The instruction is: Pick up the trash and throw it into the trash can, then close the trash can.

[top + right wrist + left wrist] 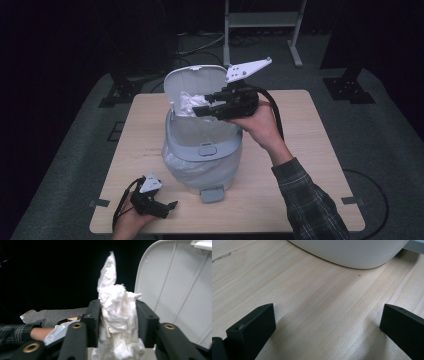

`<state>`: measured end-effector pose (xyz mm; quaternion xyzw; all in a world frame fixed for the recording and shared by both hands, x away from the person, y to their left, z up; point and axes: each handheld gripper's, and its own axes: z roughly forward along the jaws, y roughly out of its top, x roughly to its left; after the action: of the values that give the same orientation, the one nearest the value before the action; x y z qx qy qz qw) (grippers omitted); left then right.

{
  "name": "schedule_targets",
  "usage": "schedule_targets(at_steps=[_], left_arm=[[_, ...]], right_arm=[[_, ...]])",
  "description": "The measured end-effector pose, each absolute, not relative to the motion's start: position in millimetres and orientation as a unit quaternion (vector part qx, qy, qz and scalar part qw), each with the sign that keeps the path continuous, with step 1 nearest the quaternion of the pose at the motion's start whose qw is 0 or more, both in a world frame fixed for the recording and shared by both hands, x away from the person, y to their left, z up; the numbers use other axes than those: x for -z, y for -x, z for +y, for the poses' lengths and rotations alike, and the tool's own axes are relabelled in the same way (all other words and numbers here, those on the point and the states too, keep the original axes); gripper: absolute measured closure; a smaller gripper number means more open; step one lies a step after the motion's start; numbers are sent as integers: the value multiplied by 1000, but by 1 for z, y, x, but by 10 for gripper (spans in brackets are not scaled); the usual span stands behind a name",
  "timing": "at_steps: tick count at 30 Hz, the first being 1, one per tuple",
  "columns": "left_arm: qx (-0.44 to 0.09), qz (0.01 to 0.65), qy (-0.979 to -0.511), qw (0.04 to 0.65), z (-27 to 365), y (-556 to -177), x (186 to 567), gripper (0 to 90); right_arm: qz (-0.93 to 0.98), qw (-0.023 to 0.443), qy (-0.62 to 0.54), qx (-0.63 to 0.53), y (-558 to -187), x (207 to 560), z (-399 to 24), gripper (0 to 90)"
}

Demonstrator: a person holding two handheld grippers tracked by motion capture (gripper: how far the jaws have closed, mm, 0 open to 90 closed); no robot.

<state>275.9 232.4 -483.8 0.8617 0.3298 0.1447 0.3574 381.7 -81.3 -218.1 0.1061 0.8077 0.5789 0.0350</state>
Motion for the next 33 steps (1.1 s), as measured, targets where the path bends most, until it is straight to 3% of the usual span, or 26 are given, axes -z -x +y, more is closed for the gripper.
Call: schedule_targets(at_steps=[6,10,15,22,33], left_arm=[[-145,330,-862,357,232,-276,484,0],[-145,329,-862,358,233,-276,484,0],[-144,328,-863,357,233,-276,484,0],[-144,326,-863,357,233,-275,484,0],[-144,326,-863,357,233,-275,484,0]], right_arm=[[803,35,-113,-584,-383,218,-83,353],[802,39,-116,-585,-383,217,-87,323],[802,41,-122,-583,-384,218,-101,513],[792,53,-142,-591,-386,222,-131,636],[789,100,-171,-581,-391,222,-162,900]])
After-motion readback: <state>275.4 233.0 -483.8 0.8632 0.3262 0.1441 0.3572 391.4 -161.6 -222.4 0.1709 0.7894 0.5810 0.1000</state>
